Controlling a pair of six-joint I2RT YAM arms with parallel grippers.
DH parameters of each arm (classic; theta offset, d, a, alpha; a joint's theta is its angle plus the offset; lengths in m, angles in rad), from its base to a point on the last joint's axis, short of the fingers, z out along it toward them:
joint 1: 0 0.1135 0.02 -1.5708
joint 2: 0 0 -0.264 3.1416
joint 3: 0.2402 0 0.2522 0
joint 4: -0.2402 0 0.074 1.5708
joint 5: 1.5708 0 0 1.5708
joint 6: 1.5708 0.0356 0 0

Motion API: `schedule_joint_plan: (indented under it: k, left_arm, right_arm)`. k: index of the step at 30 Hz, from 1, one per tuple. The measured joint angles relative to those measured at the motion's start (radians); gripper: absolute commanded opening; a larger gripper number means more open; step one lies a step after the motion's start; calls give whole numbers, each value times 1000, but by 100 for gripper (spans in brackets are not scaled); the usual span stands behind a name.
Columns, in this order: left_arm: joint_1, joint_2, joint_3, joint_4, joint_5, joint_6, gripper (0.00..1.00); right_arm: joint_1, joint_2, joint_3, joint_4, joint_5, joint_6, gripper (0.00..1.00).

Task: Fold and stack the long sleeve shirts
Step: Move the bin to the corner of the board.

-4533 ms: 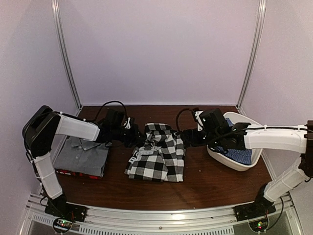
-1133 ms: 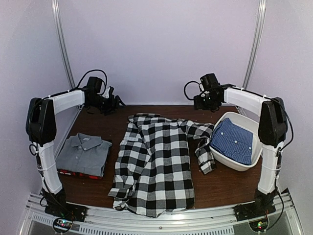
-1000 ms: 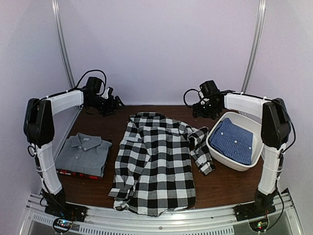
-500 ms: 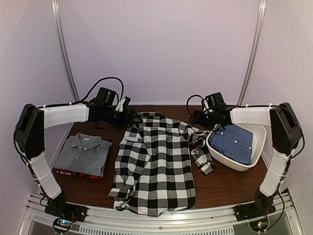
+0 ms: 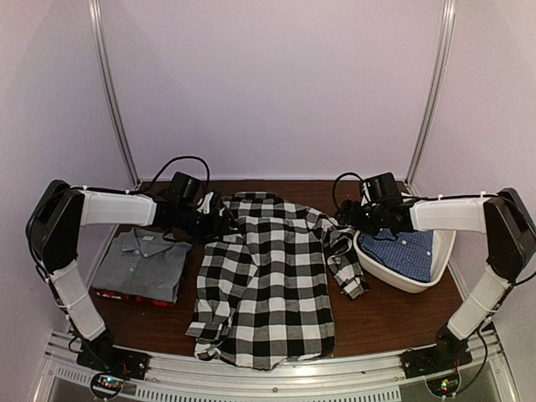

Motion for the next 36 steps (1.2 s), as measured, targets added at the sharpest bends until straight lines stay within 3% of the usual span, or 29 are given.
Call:
schedule_joint_plan:
  k: [7, 22, 36]
  left_arm:
    - [36, 1, -80, 9, -75, -26, 82]
    - [76, 16, -122, 28, -157, -50, 82]
    - [154, -47, -248, 98, -193, -61, 82]
  right_arm:
    - [0, -100, -102, 3, 48, -2, 84]
    - [1, -67, -47, -69, 104, -31, 85]
    - [8, -166, -142, -84, 175, -58, 86]
